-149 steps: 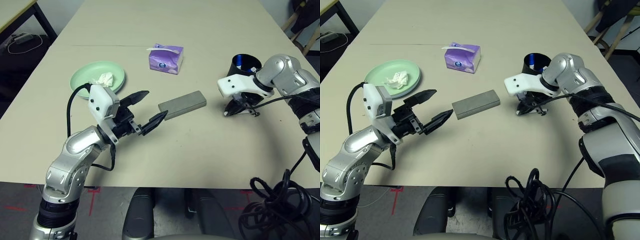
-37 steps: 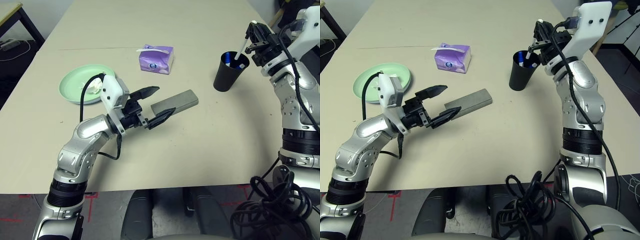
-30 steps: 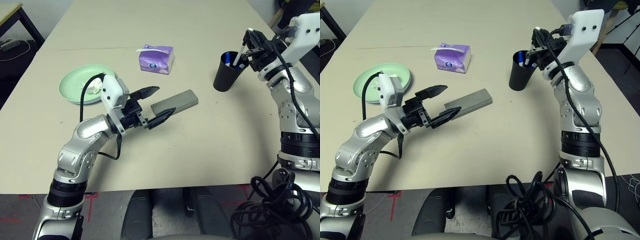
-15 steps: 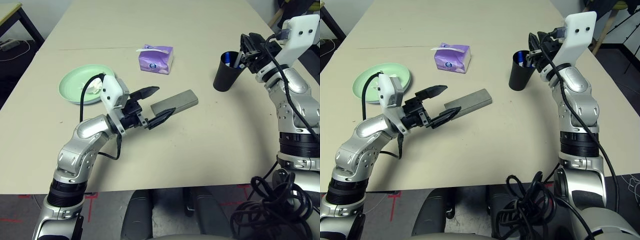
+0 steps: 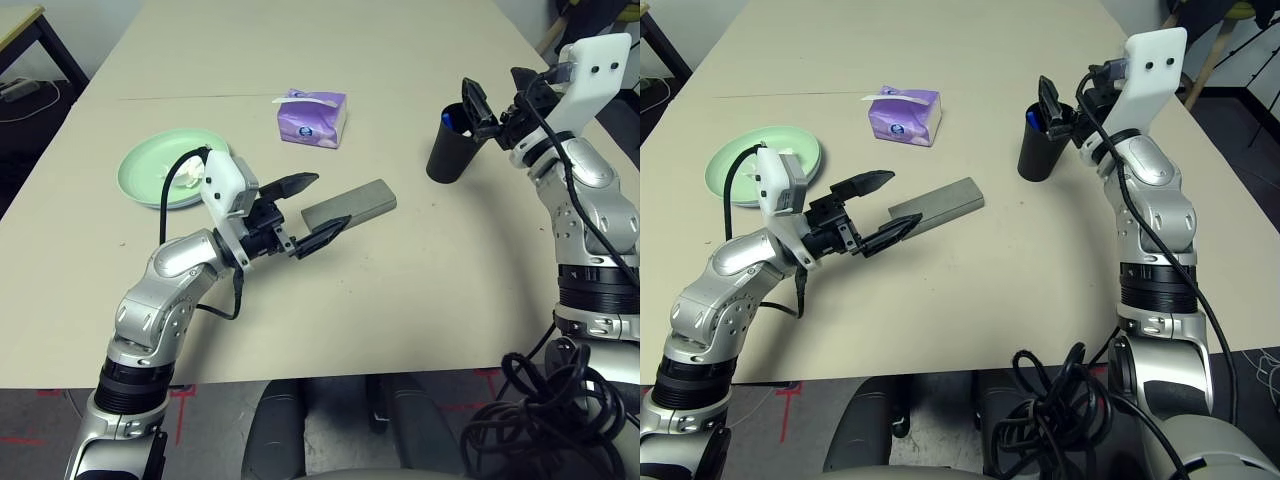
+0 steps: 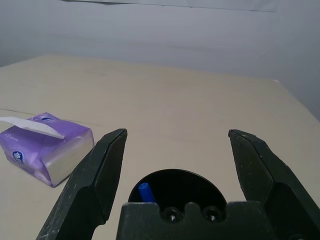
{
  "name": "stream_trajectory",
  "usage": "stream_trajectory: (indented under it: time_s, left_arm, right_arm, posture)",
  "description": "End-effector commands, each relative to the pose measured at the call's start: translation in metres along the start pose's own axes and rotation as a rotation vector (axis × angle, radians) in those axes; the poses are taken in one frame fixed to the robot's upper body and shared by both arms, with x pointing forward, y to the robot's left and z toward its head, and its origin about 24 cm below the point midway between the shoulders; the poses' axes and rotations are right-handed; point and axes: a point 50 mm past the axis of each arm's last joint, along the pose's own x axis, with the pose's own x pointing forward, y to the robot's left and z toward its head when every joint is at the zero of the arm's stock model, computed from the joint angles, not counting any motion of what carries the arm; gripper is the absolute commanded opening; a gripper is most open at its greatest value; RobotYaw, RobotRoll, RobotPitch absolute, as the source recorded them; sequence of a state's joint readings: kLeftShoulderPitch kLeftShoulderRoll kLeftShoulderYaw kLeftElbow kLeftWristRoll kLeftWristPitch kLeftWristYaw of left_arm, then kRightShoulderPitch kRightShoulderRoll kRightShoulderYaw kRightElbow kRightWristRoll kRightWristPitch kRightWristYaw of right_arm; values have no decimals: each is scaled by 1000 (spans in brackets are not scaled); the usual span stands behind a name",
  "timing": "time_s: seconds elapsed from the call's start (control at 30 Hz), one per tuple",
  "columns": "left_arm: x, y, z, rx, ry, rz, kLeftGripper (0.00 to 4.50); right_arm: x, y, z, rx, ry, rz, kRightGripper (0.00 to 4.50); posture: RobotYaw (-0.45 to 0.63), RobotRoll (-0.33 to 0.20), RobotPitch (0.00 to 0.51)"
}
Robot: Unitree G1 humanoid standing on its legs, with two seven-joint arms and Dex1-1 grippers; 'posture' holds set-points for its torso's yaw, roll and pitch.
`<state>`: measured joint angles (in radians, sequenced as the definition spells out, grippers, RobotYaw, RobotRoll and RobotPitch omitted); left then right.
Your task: Organize and tidy the items on the table.
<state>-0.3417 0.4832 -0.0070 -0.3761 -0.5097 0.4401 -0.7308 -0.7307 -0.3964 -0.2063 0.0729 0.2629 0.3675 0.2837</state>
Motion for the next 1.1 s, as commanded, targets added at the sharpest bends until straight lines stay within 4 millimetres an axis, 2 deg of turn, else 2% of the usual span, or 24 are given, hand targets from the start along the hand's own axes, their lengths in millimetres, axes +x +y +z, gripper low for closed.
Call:
stream_trajectory:
  time_s: [0.03,0.23,0.43,0.6,0.9,1.1]
  left_arm:
    - [0,-2,0,6,0,0,4500]
    - [-1,10,5,35,-36,97,4500]
    - [-10,39,22,60,-171,426,4500]
    - [-29,57,31,97,-233,691,4500]
    - [-59,66,28,111,-234,953,4500]
    - [-72,60,9,68,-171,1021,4500]
  right_arm:
    - [3,-1,5,-25,-24,3,4458]
    - [8,-8,13,-39,-53,-35,4458]
    - [5,-17,8,-4,-35,-117,4458]
    - [-2,-30,2,10,-2,-213,4458]
    - [-22,-57,-18,20,42,-322,4458]
    - [-40,-66,-38,49,93,-336,4458]
  posture:
    - [7,0,174]
    - [10,0,164]
    - [29,0,160]
    - [44,0,159]
    - [46,0,157]
    - [46,0,158]
